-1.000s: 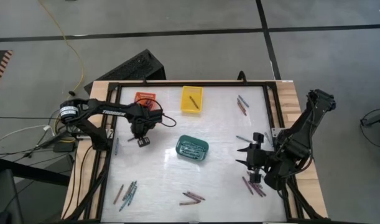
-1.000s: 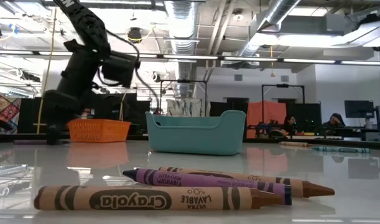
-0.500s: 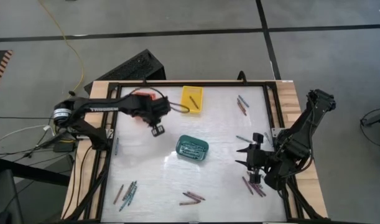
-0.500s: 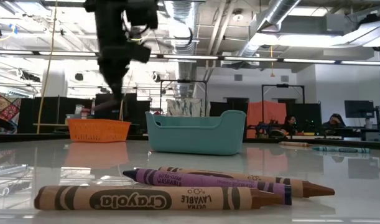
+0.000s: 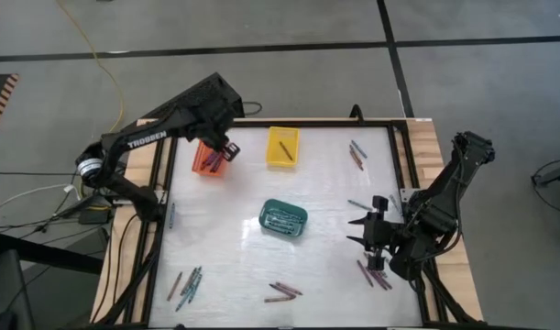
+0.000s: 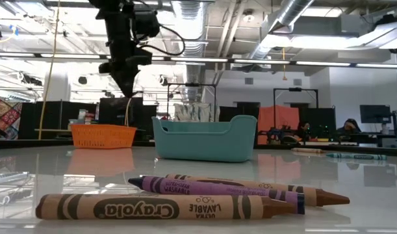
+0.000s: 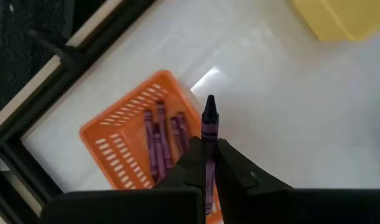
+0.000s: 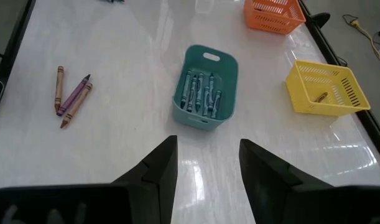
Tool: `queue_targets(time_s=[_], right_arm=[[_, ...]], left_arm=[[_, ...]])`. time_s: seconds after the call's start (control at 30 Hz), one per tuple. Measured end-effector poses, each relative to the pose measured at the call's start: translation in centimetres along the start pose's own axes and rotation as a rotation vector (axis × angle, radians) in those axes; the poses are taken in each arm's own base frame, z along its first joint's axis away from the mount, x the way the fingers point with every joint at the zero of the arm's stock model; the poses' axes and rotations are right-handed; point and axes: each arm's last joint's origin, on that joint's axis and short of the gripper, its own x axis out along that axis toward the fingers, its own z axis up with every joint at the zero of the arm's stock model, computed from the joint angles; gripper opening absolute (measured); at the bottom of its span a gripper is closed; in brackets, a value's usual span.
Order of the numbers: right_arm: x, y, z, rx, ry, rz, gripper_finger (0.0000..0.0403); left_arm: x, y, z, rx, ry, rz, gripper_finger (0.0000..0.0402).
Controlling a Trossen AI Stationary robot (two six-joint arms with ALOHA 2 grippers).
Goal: Sort crayons
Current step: Put the violet crayon into the orange bin
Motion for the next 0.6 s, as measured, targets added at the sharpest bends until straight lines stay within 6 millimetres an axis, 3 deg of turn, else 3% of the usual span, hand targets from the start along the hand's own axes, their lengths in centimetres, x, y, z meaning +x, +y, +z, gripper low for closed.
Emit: queue_targets(time_s=[0.2,0.43,0.6], right_arm=[[0.0,0.0,0.0,-0.007,0.001,-0.003,0.0168],[0.3,0.2,-0.3,-0.038,0.017,-0.023,0.0168],[0.8,0.8,-0.6,-0.075,0.044,-0.042,0.0168]], left_arm=[[1.3,2.9,0.5,-0.063,0.019,-0.002,0.0],[4.6,4.4,-1.1,-0.133,0.041,-0.025,0.0003],[5.8,5.0,-2.1,-0.185,0.061,-0.019,0.0033]])
